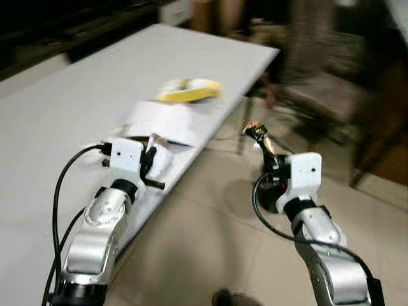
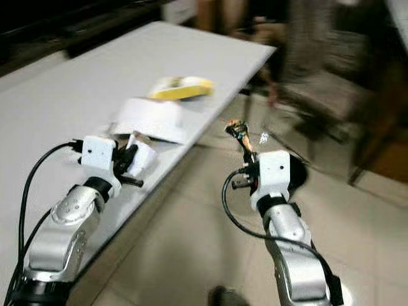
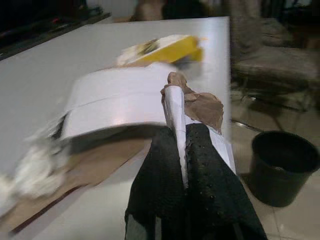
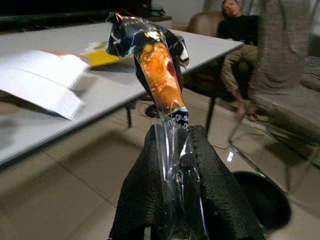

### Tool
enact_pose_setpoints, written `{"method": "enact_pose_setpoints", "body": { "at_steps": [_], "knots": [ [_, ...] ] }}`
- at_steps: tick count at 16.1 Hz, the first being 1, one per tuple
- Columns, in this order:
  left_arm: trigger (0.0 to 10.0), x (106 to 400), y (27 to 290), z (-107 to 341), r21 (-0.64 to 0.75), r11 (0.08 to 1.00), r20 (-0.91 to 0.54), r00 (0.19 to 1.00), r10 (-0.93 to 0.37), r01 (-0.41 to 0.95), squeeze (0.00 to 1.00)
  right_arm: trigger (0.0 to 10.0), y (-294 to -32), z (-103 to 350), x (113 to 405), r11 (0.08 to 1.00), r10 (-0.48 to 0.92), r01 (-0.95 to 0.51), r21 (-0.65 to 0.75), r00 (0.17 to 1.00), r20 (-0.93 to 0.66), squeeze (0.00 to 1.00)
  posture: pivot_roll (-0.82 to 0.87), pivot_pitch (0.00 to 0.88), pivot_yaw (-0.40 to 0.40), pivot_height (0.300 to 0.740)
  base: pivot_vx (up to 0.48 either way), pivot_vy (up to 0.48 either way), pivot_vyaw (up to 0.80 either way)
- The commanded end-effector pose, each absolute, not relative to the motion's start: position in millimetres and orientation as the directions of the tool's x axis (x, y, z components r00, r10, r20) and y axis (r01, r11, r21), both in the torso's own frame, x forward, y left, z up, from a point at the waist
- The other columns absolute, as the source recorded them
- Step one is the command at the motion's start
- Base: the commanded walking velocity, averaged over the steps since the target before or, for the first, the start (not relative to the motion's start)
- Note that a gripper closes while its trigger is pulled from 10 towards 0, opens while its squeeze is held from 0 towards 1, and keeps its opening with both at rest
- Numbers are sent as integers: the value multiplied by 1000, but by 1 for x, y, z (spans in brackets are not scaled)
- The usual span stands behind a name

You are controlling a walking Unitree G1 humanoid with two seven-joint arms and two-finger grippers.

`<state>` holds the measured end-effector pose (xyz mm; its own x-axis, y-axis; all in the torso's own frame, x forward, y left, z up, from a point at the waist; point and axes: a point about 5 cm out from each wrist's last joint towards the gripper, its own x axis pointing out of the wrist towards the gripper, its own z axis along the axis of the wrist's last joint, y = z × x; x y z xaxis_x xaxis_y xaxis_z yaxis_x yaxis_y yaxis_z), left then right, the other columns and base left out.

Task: Picking trash to rubbish bin

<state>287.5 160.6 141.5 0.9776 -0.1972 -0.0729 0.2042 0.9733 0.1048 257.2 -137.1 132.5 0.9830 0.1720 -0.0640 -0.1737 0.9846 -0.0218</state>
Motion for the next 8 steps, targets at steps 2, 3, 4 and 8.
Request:
{"method": "enact_pose_setpoints", "body": {
  "at_steps": [2,3,4,8],
  "knots": [
    [10000,286,159,143,106,972,-53,977,-204,209,0,10000,-137,129,259,984,173,-176,-29,981,-82,0,-83,0,28,740,0,0,-800],
    [10000,286,159,143,106,974,-46,979,-197,201,0,10000,-137,129,258,984,173,-176,-28,981,-85,0,-81,0,27,740,0,0,-800],
    [10000,286,160,141,110,980,-38,986,-163,166,0,10000,-137,128,258,984,173,-176,-26,981,-91,0,-81,0,27,740,0,0,-800],
    [10000,286,163,139,139,984,-16,994,-112,114,0,10000,-139,124,256,985,169,-172,-19,980,-109,0,-81,0,26,740,0,0,-800]
  ]
}}
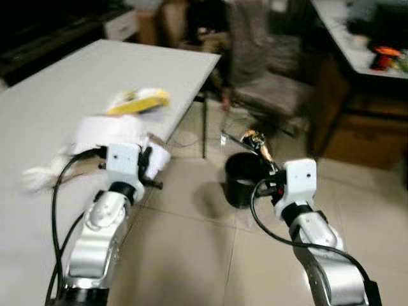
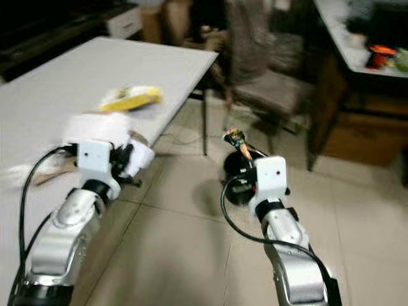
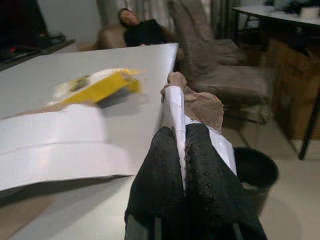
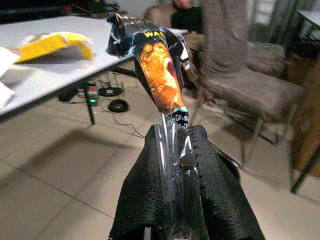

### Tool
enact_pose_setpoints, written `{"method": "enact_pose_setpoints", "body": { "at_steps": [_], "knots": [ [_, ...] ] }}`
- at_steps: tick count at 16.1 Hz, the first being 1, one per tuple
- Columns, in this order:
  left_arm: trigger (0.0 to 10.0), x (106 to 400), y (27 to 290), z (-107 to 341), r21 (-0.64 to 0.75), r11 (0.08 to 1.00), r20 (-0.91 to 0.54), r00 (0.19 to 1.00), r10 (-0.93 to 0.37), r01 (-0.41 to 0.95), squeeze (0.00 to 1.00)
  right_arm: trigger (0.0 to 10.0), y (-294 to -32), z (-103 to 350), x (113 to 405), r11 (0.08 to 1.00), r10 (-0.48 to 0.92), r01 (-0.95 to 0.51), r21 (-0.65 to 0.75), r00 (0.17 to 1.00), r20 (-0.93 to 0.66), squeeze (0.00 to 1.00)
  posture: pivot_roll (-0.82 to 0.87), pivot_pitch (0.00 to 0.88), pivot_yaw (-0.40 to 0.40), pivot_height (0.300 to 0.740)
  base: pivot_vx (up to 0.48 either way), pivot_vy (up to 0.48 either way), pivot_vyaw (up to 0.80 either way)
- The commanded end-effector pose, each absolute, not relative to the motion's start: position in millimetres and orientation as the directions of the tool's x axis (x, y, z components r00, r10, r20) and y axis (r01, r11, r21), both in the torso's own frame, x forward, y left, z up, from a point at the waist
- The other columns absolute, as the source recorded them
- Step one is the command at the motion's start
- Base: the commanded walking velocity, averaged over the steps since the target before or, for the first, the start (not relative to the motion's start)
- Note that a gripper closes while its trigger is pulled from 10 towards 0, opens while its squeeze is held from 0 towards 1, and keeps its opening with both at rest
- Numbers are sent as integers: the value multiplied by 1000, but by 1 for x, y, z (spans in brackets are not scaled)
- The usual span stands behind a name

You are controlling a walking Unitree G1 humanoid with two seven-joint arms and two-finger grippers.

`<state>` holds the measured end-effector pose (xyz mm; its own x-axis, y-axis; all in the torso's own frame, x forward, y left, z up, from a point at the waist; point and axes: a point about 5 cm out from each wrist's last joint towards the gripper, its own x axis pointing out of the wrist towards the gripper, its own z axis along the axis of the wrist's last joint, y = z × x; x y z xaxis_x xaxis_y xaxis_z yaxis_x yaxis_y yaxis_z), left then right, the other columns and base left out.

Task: Picking trash to rubbish bin

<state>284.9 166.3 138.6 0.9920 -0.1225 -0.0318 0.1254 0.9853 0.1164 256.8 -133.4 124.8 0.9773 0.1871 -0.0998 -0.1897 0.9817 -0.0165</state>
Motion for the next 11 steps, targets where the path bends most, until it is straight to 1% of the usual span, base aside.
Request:
{"method": "enact_pose_setpoints", "body": {
  "at_steps": [1,2,3,4,5,8,11],
  "knots": [
    [10000,285,163,135,146,983,-68,993,-101,110,0,10000,-139,121,255,985,171,-174,-17,978,-123,0,-82,0,25,740,0,0,-800],
    [10000,284,161,134,132,979,-79,986,-144,154,0,10000,-139,120,255,984,174,-178,-21,976,-133,0,-83,0,26,740,0,0,-800],
    [10000,282,157,135,102,968,-82,971,-222,230,0,10000,-139,118,254,983,178,-184,-26,973,-144,0,-82,0,25,740,0,0,-800],
    [10000,280,158,135,80,972,-82,973,-215,222,0,10000,-138,114,253,980,187,-195,-29,967,-170,0,-82,0,24,740,0,0,-800],
    [10000,280,159,136,77,975,-82,976,-202,208,0,10000,-137,112,252,979,194,-202,-29,964,-181,0,-79,0,22,740,0,0,0],
    [10000,276,157,136,110,962,-59,968,-244,249,0,10000,-137,109,249,976,205,-216,-35,959,-197,0,-79,0,19,740,0,0,0],
    [10000,275,156,134,106,964,-82,968,-237,245,0,10000,-140,108,250,980,183,-195,-39,962,-202,0,-76,0,16,740,0,0,0]
  ]
}}
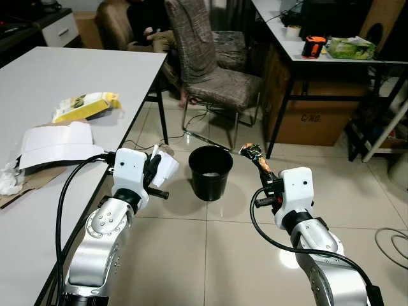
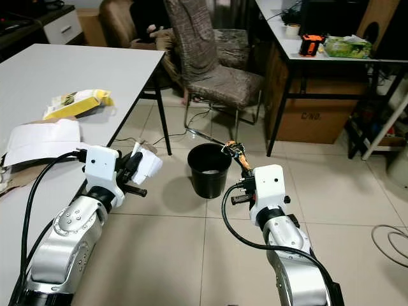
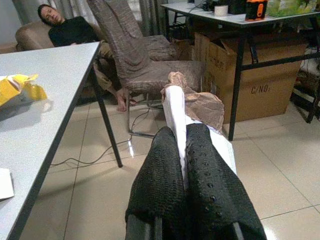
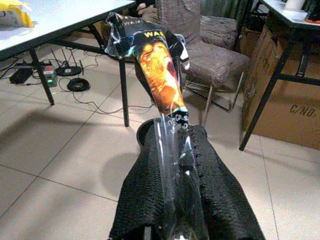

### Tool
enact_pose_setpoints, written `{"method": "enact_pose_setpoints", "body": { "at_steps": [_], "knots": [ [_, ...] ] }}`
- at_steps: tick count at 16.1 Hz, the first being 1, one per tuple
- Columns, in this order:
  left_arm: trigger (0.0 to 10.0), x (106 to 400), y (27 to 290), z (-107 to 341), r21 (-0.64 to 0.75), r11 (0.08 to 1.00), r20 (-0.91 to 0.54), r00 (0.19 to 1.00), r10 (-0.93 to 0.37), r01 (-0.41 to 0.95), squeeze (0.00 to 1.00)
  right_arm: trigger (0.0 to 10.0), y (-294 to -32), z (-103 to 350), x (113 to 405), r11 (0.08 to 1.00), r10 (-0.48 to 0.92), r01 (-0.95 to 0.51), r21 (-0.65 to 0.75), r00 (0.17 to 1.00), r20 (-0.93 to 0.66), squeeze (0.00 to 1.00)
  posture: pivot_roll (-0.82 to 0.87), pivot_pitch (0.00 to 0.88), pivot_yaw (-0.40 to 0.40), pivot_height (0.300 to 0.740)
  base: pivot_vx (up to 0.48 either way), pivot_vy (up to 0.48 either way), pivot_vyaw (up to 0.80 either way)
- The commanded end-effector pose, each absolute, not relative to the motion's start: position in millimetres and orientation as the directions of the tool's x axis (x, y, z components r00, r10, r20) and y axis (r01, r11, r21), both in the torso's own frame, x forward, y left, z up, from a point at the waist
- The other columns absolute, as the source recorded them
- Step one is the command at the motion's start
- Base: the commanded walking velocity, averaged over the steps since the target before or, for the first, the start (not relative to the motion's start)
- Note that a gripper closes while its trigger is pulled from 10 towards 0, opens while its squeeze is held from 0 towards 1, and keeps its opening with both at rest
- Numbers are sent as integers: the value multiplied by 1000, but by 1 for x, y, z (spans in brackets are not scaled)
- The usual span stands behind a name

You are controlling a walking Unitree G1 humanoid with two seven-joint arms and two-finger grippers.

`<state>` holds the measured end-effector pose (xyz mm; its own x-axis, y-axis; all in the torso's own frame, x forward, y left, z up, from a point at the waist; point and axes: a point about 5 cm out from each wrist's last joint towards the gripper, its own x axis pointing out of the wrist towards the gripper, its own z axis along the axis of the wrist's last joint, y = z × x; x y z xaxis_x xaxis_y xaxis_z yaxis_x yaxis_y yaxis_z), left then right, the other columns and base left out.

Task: Picking trash to rubbish bin

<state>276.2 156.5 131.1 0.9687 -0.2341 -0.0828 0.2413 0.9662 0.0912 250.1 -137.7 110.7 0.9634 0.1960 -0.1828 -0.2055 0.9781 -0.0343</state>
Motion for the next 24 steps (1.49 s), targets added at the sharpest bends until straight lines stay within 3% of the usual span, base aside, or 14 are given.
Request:
{"method": "enact_pose_setpoints", "body": {
  "at_steps": [1,5,13,19,21,24],
  "knots": [
    [10000,276,155,133,110,961,-85,966,-246,254,0,10000,-142,106,251,982,177,-187,-27,963,-203,0,-74,0,14,740,0,0,0],
    [10000,279,154,134,113,955,-68,961,-270,276,0,10000,-145,102,253,983,174,-183,-22,961,-214,0,-77,0,16,740,0,0,0],
    [10000,278,150,128,140,939,-94,948,-304,315,0,10000,-147,93,248,984,169,-176,-13,958,-233,0,-68,0,24,740,322,0,-359],
    [10000,285,159,110,154,952,-132,960,-246,265,0,10000,-146,88,252,975,165,-195,-110,958,-234,0,-76,0,28,740,351,0,0],
    [10000,282,165,93,147,960,-169,963,-211,237,0,10000,-163,74,257,990,65,-93,-110,969,-236,0,-78,0,31,740,351,0,0],
    [10000,280,165,88,145,960,-169,962,-213,238,0,10000,-165,72,259,997,54,-65,-46,975,-218,0,-75,0,28,740,351,0,0]
  ]
}}
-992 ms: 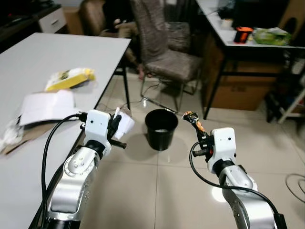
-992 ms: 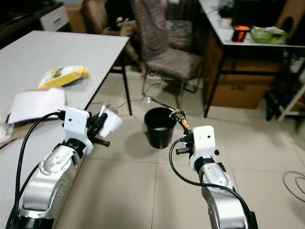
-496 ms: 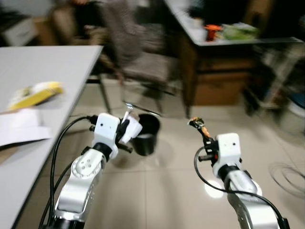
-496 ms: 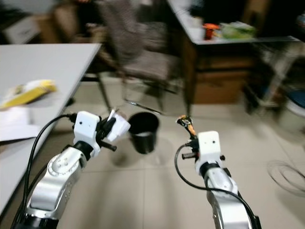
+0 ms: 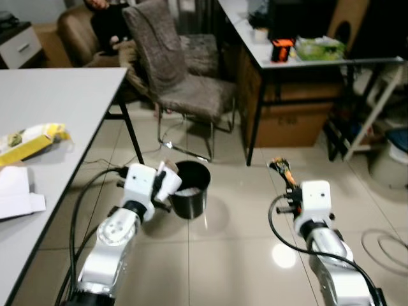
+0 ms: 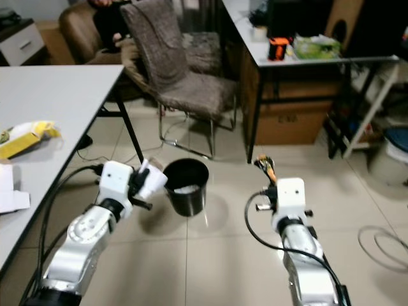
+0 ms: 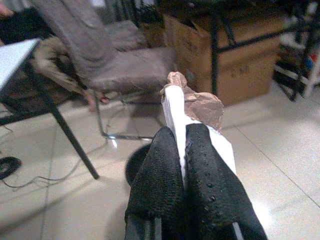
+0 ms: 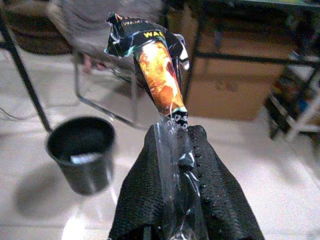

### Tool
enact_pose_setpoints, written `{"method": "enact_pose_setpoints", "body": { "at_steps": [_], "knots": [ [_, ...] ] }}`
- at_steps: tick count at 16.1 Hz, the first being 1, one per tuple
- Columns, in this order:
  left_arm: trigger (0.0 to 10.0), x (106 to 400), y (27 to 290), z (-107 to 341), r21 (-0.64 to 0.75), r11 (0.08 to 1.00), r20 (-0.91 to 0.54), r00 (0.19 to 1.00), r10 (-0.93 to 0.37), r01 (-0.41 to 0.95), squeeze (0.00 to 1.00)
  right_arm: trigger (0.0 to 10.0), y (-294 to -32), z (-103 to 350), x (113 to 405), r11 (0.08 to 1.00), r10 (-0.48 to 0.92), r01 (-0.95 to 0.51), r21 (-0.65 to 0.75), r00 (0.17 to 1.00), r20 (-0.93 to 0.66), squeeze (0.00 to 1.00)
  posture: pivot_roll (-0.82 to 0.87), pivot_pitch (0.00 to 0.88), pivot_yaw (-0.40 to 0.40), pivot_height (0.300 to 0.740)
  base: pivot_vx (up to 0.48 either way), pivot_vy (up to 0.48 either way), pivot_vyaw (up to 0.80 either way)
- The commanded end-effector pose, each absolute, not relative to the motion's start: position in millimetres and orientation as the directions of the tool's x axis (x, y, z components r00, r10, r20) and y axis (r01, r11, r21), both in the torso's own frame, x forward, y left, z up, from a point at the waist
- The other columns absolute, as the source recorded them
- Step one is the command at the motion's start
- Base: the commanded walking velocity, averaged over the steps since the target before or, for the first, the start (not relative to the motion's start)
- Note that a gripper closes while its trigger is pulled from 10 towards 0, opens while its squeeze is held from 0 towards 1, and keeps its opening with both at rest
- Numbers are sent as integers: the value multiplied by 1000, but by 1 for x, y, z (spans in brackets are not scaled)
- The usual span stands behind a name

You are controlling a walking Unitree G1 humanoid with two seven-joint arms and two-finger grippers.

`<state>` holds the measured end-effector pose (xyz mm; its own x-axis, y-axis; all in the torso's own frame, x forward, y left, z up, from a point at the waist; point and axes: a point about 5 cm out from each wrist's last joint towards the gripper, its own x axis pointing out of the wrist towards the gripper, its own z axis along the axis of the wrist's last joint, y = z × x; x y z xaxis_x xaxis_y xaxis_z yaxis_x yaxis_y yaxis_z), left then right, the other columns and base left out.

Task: Picking trash to rubbish bin

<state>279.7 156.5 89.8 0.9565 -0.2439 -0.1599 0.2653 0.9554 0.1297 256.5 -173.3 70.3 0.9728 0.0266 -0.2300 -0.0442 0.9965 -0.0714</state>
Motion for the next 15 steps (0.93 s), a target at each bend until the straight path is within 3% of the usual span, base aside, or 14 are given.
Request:
{"method": "enact_pose_setpoints", "body": {
  "at_steps": [1,8,15],
  "knots": [
    [10000,280,165,87,132,963,-161,963,-215,237,0,10000,-163,72,260,996,70,-80,-40,975,-210,0,-74,0,26,740,349,0,0],
    [10000,278,163,80,129,963,-156,964,-217,238,0,10000,-150,63,260,989,131,-141,-34,970,-207,0,-71,0,22,740,351,0,0],
    [10000,284,160,82,152,952,-153,958,-243,265,0,10000,-154,58,260,987,149,-157,-20,964,-221,0,-71,0,33,740,376,0,0]
  ]
}}
